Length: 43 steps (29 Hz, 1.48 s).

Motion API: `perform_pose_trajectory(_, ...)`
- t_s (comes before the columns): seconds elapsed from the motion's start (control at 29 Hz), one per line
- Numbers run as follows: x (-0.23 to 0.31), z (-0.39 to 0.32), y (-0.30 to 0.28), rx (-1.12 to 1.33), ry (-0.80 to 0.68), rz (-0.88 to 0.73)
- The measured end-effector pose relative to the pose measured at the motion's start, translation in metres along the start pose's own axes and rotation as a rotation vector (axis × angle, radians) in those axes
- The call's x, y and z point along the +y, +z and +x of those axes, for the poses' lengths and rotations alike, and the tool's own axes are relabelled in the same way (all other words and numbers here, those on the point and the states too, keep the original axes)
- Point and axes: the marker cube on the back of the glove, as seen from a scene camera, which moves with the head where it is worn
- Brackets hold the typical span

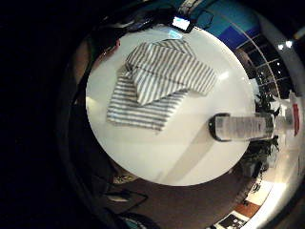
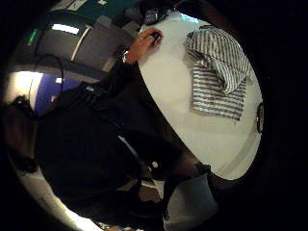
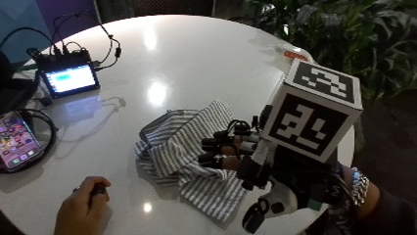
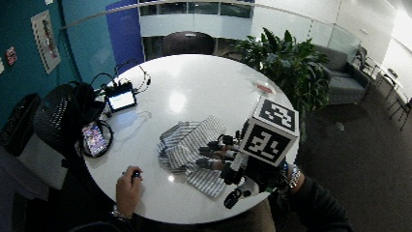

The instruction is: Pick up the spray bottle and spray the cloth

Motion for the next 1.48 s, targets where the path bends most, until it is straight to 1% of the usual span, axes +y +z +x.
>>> perform_pose_trajectory(0.38,0.0,0.007,0.001,-0.006,0.025,-0.002)
perform_pose_trajectory(0.76,-0.019,0.05,-0.059,-0.068,0.059,0.187)
perform_pose_trajectory(0.9,-0.023,0.059,-0.067,-0.107,0.109,0.205)
perform_pose_trajectory(0.97,-0.025,0.07,-0.075,-0.092,0.158,0.223)
perform_pose_trajectory(1.1,-0.024,0.117,-0.095,-0.023,0.27,0.283)
perform_pose_trajectory(1.17,-0.02,0.145,-0.102,-0.033,0.341,0.332)
perform_pose_trajectory(1.24,-0.018,0.172,-0.104,-0.086,0.402,0.386)
perform_pose_trajectory(1.35,-0.018,0.21,-0.097,-0.26,0.452,0.454)
perform_pose_trajectory(1.48,-0.01,0.247,-0.057,-0.559,0.518,0.53)
